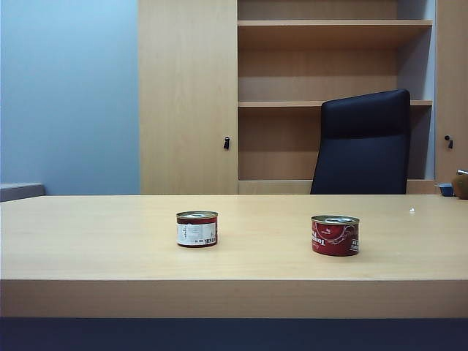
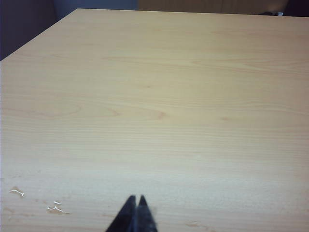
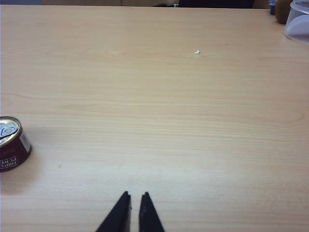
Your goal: Stack a can of tomatoes on the right onto the can of tomatoes on the left.
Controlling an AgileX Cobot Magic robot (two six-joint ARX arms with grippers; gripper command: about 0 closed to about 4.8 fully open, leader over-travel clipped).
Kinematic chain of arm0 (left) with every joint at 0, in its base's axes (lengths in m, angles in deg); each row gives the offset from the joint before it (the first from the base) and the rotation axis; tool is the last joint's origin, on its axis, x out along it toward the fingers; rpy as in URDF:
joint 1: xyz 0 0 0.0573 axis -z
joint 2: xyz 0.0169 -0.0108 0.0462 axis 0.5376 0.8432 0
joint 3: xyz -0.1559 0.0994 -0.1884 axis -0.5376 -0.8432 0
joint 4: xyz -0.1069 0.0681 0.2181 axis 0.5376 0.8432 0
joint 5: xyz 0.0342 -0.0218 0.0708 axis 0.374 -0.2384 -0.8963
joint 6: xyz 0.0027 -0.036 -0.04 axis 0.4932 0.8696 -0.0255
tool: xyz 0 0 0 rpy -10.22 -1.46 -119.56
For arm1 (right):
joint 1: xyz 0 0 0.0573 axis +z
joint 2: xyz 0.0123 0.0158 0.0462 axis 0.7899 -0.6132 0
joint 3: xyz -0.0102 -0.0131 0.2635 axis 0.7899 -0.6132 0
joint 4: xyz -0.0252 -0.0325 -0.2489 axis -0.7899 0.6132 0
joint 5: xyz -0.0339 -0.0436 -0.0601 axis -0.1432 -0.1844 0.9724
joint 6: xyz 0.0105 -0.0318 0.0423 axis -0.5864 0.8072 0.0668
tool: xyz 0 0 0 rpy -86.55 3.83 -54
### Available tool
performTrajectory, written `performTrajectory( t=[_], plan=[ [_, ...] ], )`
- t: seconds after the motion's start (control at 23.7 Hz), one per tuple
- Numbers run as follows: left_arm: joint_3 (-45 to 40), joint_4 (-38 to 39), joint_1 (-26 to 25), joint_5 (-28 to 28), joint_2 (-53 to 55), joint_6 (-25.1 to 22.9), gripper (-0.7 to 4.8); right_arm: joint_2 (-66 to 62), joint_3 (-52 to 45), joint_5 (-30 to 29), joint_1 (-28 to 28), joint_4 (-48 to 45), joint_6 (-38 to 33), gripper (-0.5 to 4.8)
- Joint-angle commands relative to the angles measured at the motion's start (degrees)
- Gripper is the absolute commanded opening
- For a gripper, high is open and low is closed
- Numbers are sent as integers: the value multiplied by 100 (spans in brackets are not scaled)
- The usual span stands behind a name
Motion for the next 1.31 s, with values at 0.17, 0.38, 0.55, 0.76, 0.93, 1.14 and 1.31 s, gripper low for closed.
performTrajectory(
  t=[0.17, 0.38, 0.55, 0.76, 0.93, 1.14, 1.31],
  plan=[
    [216, -245, 9, 245, 4, 46, -2, 9, 179, 13, 0, -496, -1473, -8],
    [1134, -284, 9, 1084, 31, -7, -2, -11, 1043, 13, 0, -133, -1539, -9],
    [2002, 168, 4, 1475, 435, 496, -2, -92, 2142, -236, 4, 337, -1102, -9],
    [2627, 9, 9, 3322, 1891, 302, -2, -1034, 3213, -916, 72, 1134, 627, -9],
    [3121, 7, 9, 4625, 3801, -111, -2, -2994, 3971, -1366, 608, 1366, 1237, 127],
    [3171, 68, 7, 4898, 4572, -114, -2, -6319, 5014, -459, 2065, 1270, 1178, 352],
    [3171, 98, 7, 4907, 4489, -66, -1, -8651, 6216, -284, 2420, 1541, 1202, 433]
  ],
)
